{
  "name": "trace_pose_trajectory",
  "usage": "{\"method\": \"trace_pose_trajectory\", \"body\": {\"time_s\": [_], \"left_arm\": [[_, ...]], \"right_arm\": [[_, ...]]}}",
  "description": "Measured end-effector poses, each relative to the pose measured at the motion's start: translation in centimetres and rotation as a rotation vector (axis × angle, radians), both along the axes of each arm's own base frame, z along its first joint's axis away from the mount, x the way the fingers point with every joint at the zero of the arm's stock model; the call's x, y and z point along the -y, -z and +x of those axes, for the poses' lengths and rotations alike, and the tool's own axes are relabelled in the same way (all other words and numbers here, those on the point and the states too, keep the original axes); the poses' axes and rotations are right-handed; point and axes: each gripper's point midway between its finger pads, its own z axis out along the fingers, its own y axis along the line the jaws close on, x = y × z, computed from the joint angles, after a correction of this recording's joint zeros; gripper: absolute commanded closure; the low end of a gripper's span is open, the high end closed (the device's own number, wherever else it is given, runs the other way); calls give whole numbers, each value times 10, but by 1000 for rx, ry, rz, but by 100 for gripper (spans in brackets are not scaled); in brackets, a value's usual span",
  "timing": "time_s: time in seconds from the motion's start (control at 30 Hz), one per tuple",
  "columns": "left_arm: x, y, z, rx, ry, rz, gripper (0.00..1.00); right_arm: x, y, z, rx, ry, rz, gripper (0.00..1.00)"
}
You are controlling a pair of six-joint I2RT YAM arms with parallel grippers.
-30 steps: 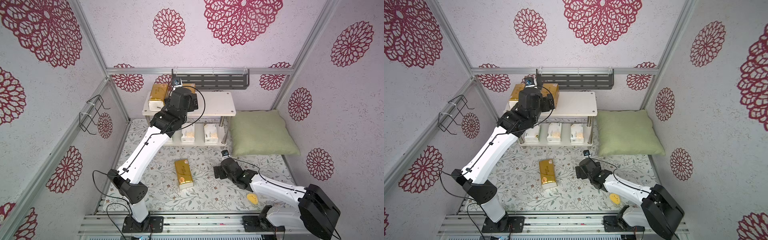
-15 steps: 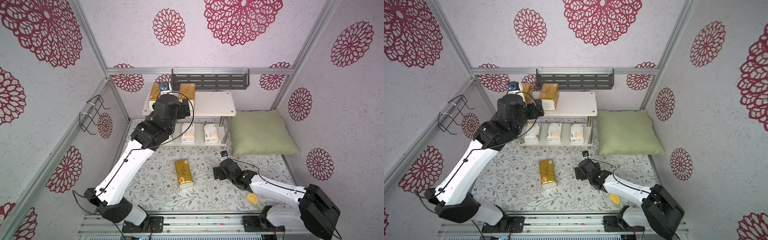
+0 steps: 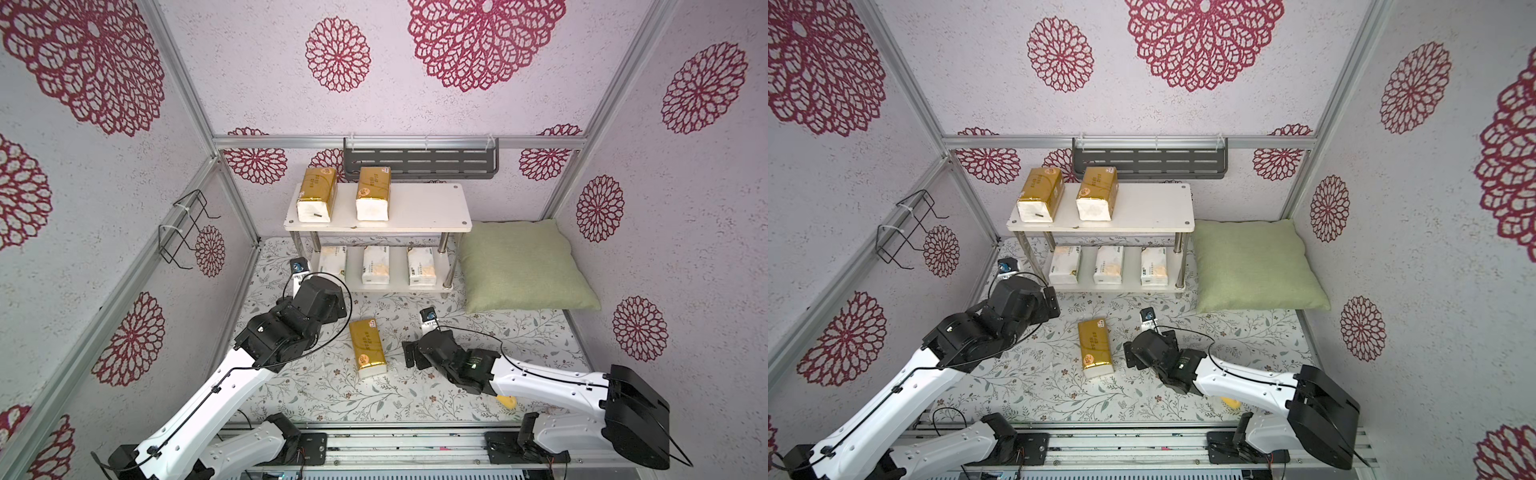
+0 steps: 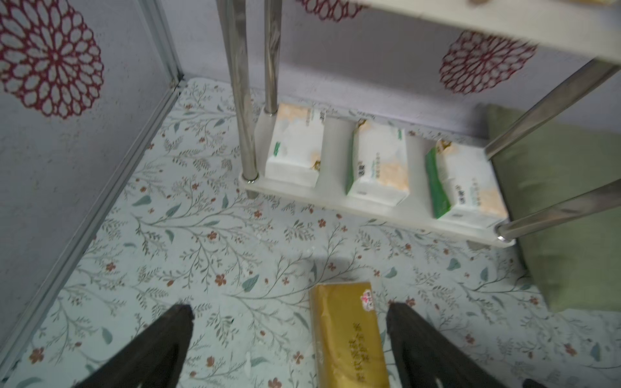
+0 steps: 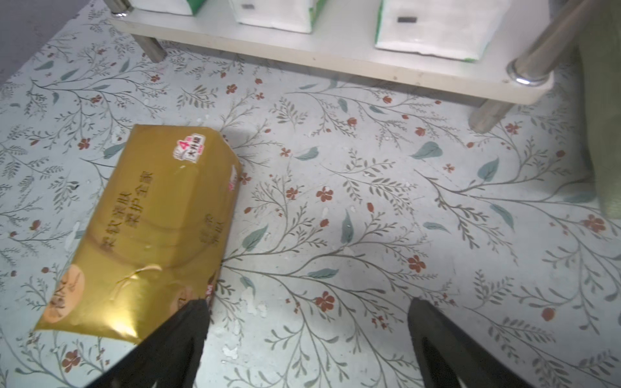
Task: Place the tissue boxes on the shelf by color
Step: Pick up the box of tissues from the center of the board.
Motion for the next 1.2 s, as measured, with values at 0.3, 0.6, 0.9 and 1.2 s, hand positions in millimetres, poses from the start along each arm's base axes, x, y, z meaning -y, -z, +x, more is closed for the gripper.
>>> {"method": "trace_pose_trajectory", "body": {"time_s": [0.3, 0.6, 0.9, 1.2], "left_arm": [[-41, 103, -17, -238, -194, -16, 3], [-48, 145, -16, -314, -258, -67, 3], [-53, 150, -10, -299, -288, -97, 3], [-53, 150, -10, -299, -282, -90, 3]], "right_arm": [[-65, 3, -39, 49, -90, 41, 1], [-100, 17, -48, 55, -125, 58, 1], [-115, 31, -45, 54, -131, 43, 1], [-122, 48, -42, 53, -122, 14, 1]]}}
